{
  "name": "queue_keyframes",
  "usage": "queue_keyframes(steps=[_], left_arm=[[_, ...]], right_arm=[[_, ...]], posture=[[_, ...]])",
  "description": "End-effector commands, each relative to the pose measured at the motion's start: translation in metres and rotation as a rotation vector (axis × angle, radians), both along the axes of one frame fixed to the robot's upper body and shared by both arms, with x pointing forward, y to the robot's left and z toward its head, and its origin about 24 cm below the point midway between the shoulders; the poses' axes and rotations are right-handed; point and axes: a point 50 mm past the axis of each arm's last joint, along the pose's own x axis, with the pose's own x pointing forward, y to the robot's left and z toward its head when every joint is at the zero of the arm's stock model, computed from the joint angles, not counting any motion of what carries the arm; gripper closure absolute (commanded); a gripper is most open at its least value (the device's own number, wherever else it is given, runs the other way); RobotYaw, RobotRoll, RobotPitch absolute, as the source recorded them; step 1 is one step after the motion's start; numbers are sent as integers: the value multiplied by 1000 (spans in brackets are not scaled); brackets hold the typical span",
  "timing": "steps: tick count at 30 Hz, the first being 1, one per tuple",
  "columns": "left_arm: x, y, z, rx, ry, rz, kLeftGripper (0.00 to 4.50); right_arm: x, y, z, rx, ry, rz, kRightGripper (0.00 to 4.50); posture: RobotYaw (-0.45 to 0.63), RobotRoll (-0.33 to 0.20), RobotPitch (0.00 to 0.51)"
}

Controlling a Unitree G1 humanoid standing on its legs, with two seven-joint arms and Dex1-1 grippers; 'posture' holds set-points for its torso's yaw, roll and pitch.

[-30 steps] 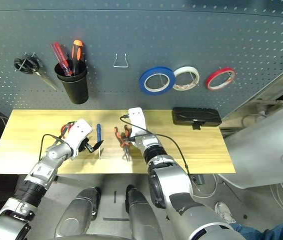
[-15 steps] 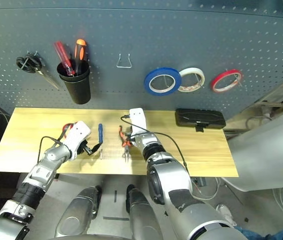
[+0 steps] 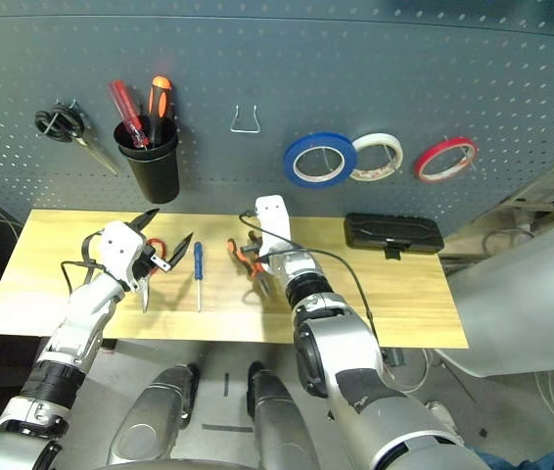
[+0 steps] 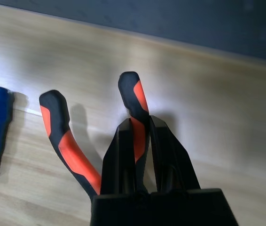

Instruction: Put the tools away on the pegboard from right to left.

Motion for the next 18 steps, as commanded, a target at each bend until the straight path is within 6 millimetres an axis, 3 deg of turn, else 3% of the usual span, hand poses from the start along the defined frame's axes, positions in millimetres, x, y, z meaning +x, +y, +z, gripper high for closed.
queue_keyframes(steps=[1, 12, 18], left_arm=[[-7, -4, -4, -32, 6, -39, 0], [-13, -12, -6, -14, 18, -137, 0], [-14, -14, 1, -26, -7, -167, 0]], right_arm=[[-6, 8, 6, -4, -37, 84, 4245], [-12, 9, 43, 26, -151, 138, 4245], [-16, 14, 86, 17, -371, 245, 4245]], posture=[[152, 0, 203], [140, 0, 208], [135, 0, 206]])
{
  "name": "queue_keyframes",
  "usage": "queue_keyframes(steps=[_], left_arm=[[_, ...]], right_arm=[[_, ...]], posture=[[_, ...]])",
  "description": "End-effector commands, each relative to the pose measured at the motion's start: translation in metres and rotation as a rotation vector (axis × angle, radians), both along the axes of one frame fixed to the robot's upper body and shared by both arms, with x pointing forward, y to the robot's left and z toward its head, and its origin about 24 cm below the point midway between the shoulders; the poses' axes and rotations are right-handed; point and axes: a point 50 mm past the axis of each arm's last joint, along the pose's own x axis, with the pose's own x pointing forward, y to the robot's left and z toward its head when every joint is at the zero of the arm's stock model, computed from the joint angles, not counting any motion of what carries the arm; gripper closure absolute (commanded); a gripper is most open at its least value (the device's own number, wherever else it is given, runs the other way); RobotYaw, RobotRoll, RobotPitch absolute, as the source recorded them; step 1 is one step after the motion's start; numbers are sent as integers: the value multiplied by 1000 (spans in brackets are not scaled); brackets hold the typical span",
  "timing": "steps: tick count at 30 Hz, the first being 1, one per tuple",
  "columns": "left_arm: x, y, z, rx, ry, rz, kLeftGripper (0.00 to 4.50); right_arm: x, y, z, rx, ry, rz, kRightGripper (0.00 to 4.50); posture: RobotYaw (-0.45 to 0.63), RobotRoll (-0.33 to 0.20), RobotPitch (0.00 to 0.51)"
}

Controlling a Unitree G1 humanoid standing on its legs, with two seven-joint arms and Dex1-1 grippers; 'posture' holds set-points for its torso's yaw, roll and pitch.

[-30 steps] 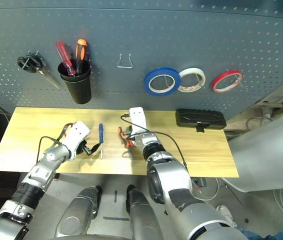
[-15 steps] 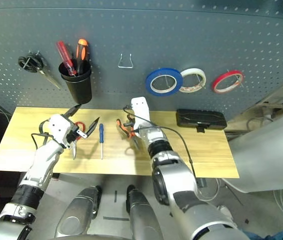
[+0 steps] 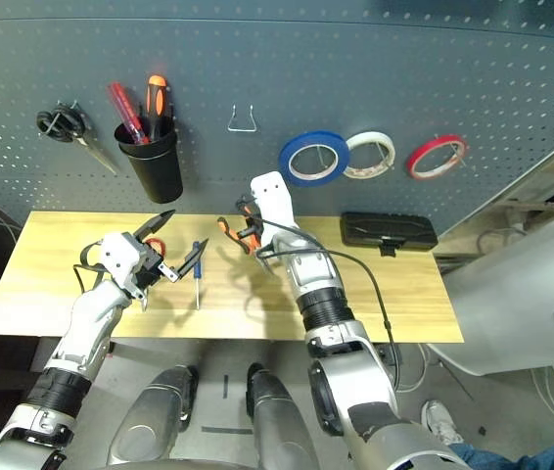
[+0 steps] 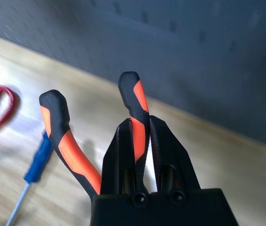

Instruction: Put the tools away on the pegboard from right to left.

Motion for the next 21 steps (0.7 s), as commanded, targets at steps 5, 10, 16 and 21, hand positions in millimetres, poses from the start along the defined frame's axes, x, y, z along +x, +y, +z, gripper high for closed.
queue_keyframes(steps=[5, 10, 16, 21], left_arm=[[-3, -5, 8, -7, -43, -55, 0], [3, -7, 20, -58, -77, -50, 0], [8, -5, 37, -128, -125, -36, 0], [11, -3, 48, -147, -159, -24, 0]], right_arm=[[-10, 7, 45, -52, -284, 139, 4245], [-14, 10, 67, -22, -397, 156, 4245], [-15, 13, 97, 50, -518, 148, 4245], [-16, 15, 122, 115, -608, 131, 4245]], posture=[[127, 0, 205], [118, 0, 203], [115, 0, 202], [116, 0, 201]])
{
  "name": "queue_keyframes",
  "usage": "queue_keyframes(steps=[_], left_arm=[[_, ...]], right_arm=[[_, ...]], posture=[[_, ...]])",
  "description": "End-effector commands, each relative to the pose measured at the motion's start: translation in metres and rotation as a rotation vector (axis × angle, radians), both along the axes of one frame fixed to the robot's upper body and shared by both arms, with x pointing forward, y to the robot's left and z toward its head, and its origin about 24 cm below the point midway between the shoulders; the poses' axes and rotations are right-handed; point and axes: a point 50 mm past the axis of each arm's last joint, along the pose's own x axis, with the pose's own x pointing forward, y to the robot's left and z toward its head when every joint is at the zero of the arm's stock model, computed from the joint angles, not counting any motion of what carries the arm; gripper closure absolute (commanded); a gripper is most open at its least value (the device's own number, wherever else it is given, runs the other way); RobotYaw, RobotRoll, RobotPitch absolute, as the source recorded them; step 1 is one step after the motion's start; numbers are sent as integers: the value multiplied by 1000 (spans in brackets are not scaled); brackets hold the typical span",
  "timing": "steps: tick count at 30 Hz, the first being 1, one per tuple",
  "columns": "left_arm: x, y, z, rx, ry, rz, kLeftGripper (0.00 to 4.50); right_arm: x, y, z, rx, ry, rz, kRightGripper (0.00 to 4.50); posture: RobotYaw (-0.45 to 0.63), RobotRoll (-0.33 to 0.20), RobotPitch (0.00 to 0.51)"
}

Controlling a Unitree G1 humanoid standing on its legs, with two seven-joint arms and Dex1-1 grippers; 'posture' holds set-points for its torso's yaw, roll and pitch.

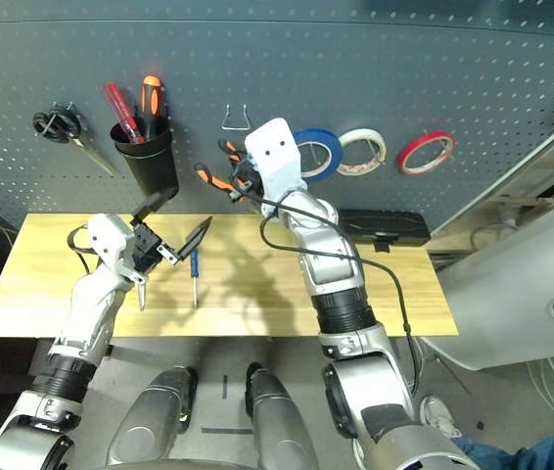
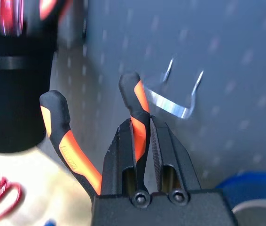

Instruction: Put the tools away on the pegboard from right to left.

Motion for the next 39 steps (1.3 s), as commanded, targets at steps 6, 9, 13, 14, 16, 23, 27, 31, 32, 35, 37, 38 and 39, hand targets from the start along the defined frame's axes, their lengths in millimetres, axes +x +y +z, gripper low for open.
queue_keyframes(steps=[6, 9, 13, 14, 16, 23, 27, 31, 32, 35, 37, 38, 39], left_arm=[[2, 1, 6, -16, -13, 13, 0], [2, 1, 6, -15, -13, 12, 0], [2, 0, 7, -14, -14, 7, 0], [2, -1, 8, -15, -15, 5, 0], [2, -2, 9, -15, -17, 2, 0], [5, -4, 13, -18, -21, -7, 0], [6, -5, 14, -19, -24, -11, 0], [6, -6, 15, -19, -26, -11, 0], [6, -6, 15, -19, -26, -11, 0], [6, -6, 15, -19, -25, -9, 0], [6, -6, 15, -17, -24, -7, 0], [6, -6, 15, -17, -23, -5, 0], [6, -5, 14, -16, -23, -3, 0]], right_arm=[[-12, 8, 60, 186, -222, 54, 4245], [-15, 10, 72, 234, -270, 72, 4245], [-18, 11, 84, 282, -327, 80, 4245], [-18, 11, 89, 292, -355, 77, 4245], [-19, 10, 93, 307, -390, 70, 4245], [-14, 4, 104, 336, -490, 3, 4245], [-6, 5, 97, 331, -494, -24, 4245], [-2, 9, 86, 325, -499, -36, 4245], [-1, 9, 85, 324, -503, -36, 4245], [2, 11, 79, 326, -502, -39, 4245], [4, 12, 75, 332, -500, -43, 4245], [5, 12, 74, 333, -501, -44, 4245], [6, 12, 74, 337, -503, -47, 4245]], posture=[[115, 0, 197], [115, 0, 196], [116, 0, 196], [116, 0, 196], [116, 0, 194], [117, 0, 188], [122, 0, 182], [126, 0, 182], [127, 0, 182], [132, 0, 187], [137, 0, 189], [138, 0, 190], [140, 0, 191]])
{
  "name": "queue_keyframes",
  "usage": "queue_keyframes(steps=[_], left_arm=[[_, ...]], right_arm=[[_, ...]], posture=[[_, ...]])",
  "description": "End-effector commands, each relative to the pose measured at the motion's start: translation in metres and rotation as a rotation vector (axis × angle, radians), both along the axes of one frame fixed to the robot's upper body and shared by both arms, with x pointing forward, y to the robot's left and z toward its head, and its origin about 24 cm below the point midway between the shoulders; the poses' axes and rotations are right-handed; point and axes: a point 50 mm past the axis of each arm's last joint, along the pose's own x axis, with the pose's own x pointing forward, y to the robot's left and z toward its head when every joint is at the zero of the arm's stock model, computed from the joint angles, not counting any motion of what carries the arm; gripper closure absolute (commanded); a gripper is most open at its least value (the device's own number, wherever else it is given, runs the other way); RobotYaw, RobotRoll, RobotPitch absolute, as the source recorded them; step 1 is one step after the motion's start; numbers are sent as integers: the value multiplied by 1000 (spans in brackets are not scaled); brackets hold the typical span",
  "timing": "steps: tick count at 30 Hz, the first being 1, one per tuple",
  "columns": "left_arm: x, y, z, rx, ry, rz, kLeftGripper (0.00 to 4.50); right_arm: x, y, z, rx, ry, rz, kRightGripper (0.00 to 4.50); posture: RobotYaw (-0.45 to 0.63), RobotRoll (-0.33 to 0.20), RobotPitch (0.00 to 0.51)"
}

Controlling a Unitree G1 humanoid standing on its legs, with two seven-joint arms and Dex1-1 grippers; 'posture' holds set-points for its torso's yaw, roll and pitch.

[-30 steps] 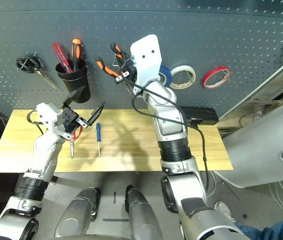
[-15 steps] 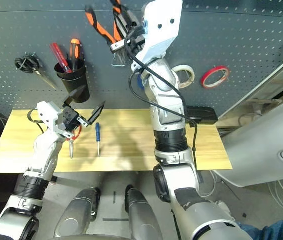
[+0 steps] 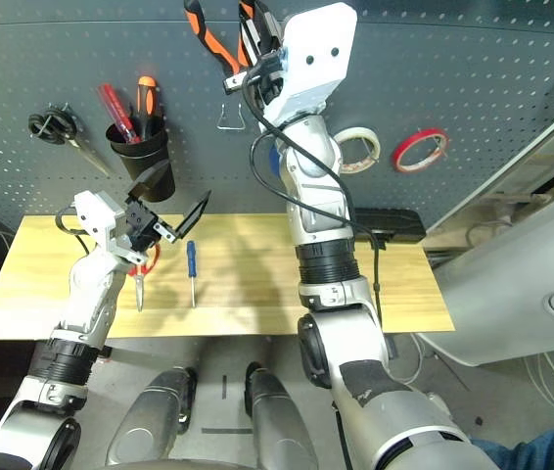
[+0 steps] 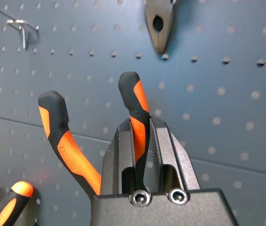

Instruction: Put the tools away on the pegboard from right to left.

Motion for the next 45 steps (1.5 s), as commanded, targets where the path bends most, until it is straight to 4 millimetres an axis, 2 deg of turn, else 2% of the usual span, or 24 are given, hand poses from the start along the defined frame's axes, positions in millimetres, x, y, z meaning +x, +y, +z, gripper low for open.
queue_keyframes(steps=[1, 12, 26, 39, 45], left_arm=[[-2, 0, -3, 10, 11, 3, 0], [-4, 1, -5, 9, 17, 20, 0], [-6, 5, -7, 10, 24, 42, 0], [-8, 6, -9, 13, 30, 56, 0], [-7, 7, -9, 17, 33, 60, 0]], right_arm=[[1, 2, 0, 17, -30, -1, 4245], [13, 2, -9, 48, -10, -19, 4245], [15, 11, -5, 67, -33, 7, 4245], [20, 15, -20, 54, 5, 11, 4245], [20, 9, -22, 60, 6, -41, 4245]], posture=[[141, 0, 191], [160, 0, 198], [176, 0, 200], [188, 0, 211], [187, 0, 211]])
